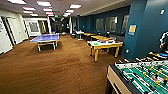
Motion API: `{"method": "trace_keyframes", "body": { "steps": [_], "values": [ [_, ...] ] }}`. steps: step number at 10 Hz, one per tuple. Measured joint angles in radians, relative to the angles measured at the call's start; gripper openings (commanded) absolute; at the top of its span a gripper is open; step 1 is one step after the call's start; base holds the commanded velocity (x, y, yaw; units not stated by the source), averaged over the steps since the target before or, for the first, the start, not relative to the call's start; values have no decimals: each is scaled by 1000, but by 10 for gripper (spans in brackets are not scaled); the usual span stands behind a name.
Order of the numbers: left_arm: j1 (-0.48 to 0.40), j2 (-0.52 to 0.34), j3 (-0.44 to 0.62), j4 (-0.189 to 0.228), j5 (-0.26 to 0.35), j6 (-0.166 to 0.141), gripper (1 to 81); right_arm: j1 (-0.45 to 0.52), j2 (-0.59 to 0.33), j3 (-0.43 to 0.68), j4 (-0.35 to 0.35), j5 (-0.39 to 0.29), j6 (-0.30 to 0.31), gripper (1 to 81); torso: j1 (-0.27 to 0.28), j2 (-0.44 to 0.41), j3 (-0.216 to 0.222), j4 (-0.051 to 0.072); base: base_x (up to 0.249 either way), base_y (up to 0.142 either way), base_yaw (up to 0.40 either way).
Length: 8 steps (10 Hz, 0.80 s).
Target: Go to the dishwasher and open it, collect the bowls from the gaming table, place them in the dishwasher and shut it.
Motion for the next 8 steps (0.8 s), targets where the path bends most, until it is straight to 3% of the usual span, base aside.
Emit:
{"method": "trace_keyframes", "body": {
  "steps": [8],
  "values": [
    [1, 1, 1, 0, 1, 0, 811, -5, 0, 0, 0, 3, 0, 811, 0, 0, 0, 0, 156, 79, 0]
  ]
}}
